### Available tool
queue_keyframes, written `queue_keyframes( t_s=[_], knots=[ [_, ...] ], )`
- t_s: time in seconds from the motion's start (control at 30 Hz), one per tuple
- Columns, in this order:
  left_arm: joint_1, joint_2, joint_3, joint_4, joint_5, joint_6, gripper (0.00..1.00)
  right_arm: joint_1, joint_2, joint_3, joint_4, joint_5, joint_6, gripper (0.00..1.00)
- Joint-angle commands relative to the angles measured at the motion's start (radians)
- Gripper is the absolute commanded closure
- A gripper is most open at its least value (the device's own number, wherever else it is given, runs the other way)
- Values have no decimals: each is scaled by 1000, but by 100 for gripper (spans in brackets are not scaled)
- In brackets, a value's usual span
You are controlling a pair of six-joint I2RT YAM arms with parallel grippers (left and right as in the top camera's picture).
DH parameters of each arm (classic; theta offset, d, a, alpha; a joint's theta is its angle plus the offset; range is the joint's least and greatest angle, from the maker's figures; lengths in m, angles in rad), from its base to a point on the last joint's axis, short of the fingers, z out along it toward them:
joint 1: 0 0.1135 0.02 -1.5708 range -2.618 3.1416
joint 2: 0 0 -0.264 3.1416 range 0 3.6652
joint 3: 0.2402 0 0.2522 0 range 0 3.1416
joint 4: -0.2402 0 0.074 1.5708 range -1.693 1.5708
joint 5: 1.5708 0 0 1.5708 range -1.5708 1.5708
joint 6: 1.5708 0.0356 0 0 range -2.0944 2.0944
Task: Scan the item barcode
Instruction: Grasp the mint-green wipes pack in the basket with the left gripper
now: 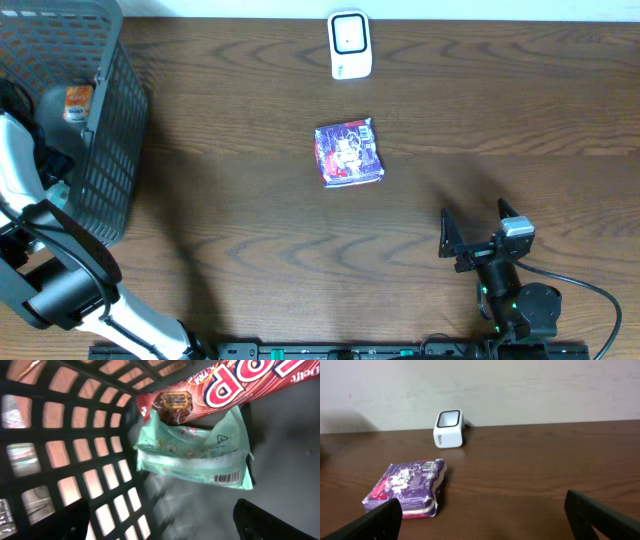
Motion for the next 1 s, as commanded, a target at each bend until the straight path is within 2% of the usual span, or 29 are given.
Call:
queue_keyframes(
  t_s=[0.0, 0.13, 0.27, 0.43, 0.6, 0.97],
  knots=[
    [5, 17, -36, 40, 14, 37, 10, -5, -5, -4, -1, 0, -13, 1],
    [5, 17, -74, 129, 146, 157, 10, -5, -5, -4, -1, 0, -13, 1],
    [5, 17, -111, 176, 136, 164, 9, -5, -5, -4, -1, 0, -13, 1],
    [5, 17, -174, 258, 126, 246, 9, -5, -5, -4, -1, 0, -13, 1],
    [6, 17, -227, 308, 21, 249, 9, -5, -5, -4, -1, 0, -13, 1],
    [19, 18, -317, 378, 17, 256, 9, -5, -5, -4, -1, 0, -13, 1]
  ],
)
